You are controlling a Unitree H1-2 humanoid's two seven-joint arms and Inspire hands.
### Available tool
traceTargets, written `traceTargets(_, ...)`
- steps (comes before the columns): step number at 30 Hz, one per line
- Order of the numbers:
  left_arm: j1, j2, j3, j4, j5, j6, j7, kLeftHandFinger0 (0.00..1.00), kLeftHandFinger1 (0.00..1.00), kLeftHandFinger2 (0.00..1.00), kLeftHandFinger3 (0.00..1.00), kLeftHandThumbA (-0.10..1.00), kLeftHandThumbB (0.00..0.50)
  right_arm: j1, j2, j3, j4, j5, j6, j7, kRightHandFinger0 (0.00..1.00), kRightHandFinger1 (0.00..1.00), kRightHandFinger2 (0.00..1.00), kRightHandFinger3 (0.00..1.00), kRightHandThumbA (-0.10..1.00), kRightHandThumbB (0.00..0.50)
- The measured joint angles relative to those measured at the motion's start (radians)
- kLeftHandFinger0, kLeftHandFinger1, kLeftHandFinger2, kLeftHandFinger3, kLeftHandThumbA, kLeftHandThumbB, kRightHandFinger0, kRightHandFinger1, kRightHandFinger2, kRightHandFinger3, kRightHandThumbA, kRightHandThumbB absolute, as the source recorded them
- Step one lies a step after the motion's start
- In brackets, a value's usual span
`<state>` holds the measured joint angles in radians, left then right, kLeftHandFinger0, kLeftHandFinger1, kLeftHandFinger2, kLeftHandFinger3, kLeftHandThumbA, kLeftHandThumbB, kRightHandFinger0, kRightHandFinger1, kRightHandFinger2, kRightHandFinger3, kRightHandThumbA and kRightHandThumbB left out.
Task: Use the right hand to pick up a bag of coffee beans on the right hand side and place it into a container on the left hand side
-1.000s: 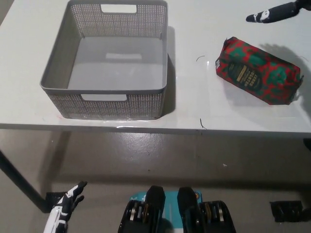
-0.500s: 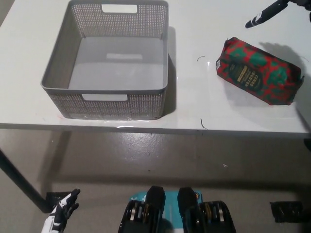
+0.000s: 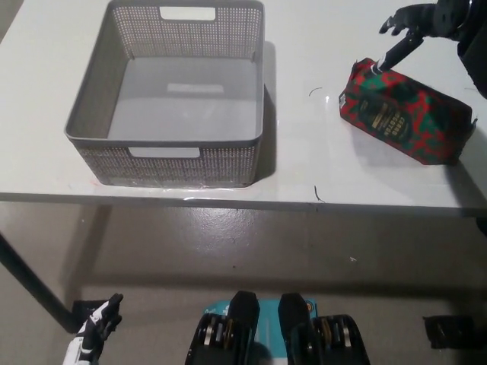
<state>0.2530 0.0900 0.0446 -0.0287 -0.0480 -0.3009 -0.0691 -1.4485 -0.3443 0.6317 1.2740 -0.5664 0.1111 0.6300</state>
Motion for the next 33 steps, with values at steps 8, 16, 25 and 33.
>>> traceTargets(8, -0.006, 0.001, 0.002, 0.000, -0.011, -0.014, 0.000, 1.00, 1.00, 1.00, 1.00, 1.00, 0.214, 0.036, 0.000, 0.011, 0.000, -0.007, -0.027, 0.020, 1.00, 1.00, 1.00, 1.00, 0.85, 0.500)
traceTargets(16, -0.006, 0.006, 0.008, 0.002, -0.025, -0.035, -0.002, 1.00, 1.00, 1.00, 1.00, 1.00, 0.219, 0.060, 0.001, 0.046, 0.010, -0.033, -0.060, 0.032, 1.00, 1.00, 1.00, 1.00, 0.84, 0.500)
traceTargets(25, -0.002, 0.016, 0.013, 0.002, -0.037, -0.043, -0.007, 1.00, 1.00, 1.00, 1.00, 1.00, 0.209, 0.089, 0.003, 0.083, 0.032, -0.063, -0.072, 0.032, 1.00, 1.00, 1.00, 1.00, 0.80, 0.500)
traceTargets(33, 0.000, 0.022, 0.016, 0.003, -0.059, -0.058, -0.015, 1.00, 1.00, 1.00, 1.00, 1.00, 0.183, 0.157, 0.037, 0.120, 0.073, -0.094, -0.080, -0.026, 1.00, 1.00, 1.00, 1.00, 0.87, 0.500)
